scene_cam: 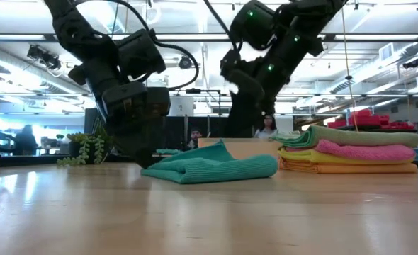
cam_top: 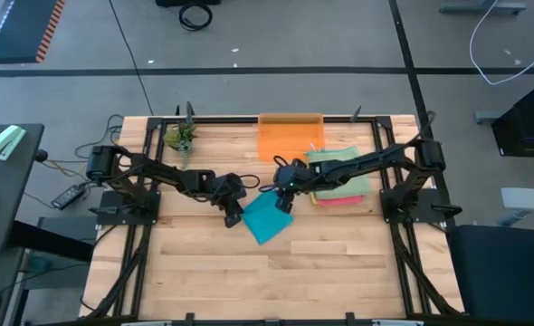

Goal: Fold microfiber towels
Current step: Fold the blue microfiber cloth

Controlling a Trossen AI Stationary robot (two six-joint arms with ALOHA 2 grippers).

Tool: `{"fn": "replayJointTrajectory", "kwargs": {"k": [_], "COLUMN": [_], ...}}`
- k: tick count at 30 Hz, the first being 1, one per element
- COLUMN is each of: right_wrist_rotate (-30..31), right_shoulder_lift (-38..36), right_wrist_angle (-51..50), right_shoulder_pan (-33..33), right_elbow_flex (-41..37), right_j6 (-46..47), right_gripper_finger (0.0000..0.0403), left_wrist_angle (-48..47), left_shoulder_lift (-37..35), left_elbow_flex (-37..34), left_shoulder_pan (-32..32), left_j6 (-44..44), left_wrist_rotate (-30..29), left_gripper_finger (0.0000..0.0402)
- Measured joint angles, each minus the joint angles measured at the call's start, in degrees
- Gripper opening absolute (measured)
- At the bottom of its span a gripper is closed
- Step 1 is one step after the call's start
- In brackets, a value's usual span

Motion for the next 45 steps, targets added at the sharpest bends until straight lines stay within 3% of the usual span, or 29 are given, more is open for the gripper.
{"fn": "replayJointTrajectory", "kwargs": {"k": [4,8,11,17,27,37,45], "right_wrist_rotate": [0.33,9.91,15.43,25.97,21.14,22.02,20.04], "right_shoulder_lift": [-1.43,0.37,1.48,1.3,3.33,9.52,7.13], "right_wrist_angle": [-1.35,1.95,7.29,10.52,27.08,27.43,25.18], "right_shoulder_pan": [5.52,14.23,19.26,23.22,20.23,21.08,21.32], "right_elbow_flex": [-1.18,-3.62,-4.63,-7.63,-16.35,-15.11,-15.28], "right_j6": [5.14,11.39,14.17,17.96,18.81,18.91,12.63], "right_gripper_finger": [0.0197,0.0185,0.0143,0.0012,0.0004,0.0003,0.0002], "left_wrist_angle": [-0.15,-0.23,-0.51,-0.36,-0.11,-1.03,-2.46], "left_shoulder_lift": [0.0,0.0,-0.24,-0.7,-1.6,-5.4,-4.79], "left_elbow_flex": [0.0,0.0,-0.04,-0.09,-0.09,-0.11,-0.09], "left_shoulder_pan": [0.0,0.04,0.0,0.0,-1.51,-2.57,-5.19], "left_j6": [0.23,0.92,1.05,0.65,-4.51,-8.19,-9.54], "left_wrist_rotate": [0.09,2.18,3.14,3.19,5.84,6.15,8.38], "left_gripper_finger": [0.0013,0.0006,0.0012,0.0006,0.0005,0.0006,0.0066]}}
